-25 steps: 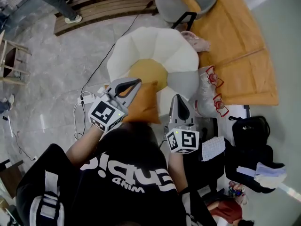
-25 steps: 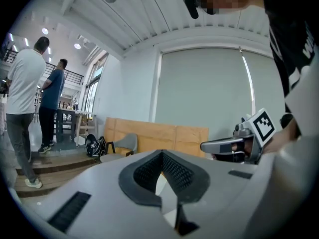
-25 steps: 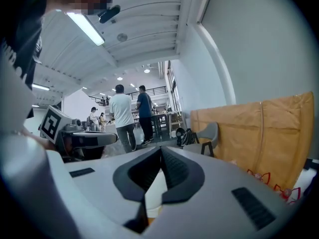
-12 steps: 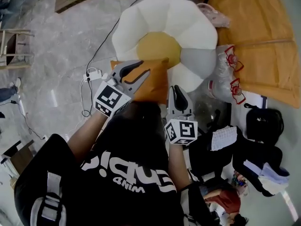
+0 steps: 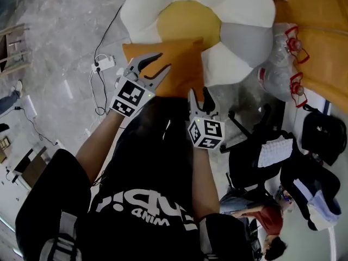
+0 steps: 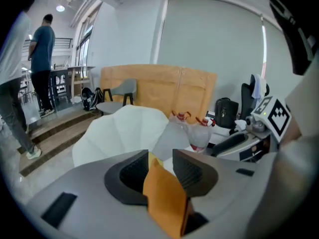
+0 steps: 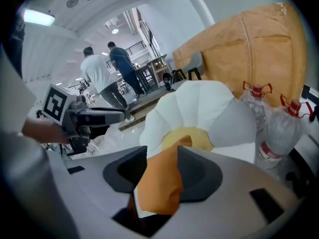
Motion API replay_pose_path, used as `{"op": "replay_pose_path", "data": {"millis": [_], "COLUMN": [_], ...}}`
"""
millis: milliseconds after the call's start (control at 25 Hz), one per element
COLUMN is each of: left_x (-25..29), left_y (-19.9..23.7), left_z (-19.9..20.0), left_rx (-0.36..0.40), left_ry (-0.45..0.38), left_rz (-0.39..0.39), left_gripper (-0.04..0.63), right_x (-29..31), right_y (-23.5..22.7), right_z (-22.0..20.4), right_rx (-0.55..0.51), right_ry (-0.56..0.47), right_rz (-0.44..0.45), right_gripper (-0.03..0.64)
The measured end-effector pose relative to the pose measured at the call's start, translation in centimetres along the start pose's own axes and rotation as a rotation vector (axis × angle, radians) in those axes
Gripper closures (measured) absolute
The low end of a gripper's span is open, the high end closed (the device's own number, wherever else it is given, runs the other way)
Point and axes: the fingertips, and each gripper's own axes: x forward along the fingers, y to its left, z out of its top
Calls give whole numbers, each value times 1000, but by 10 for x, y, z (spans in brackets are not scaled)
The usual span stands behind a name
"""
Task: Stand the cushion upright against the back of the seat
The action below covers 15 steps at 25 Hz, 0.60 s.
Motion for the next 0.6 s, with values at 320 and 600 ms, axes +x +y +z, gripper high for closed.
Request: {"op": "replay_pose_path", "data": {"millis": [320,600], "left_x": [90,154], "left_y": [9,31], "left_z": [-122,-212], "left_rx": [35,63], "left_ry": [148,283], "left_rz": [-29,-33], "left_gripper": [451,411], "right_x": [92,139], "right_y": [-48,-77], "right_z": [-124,-222], "right_rx": [54,112], "right_ry": [195,362], "right_rz": [-62,-156], "right_gripper": [440,421]}}
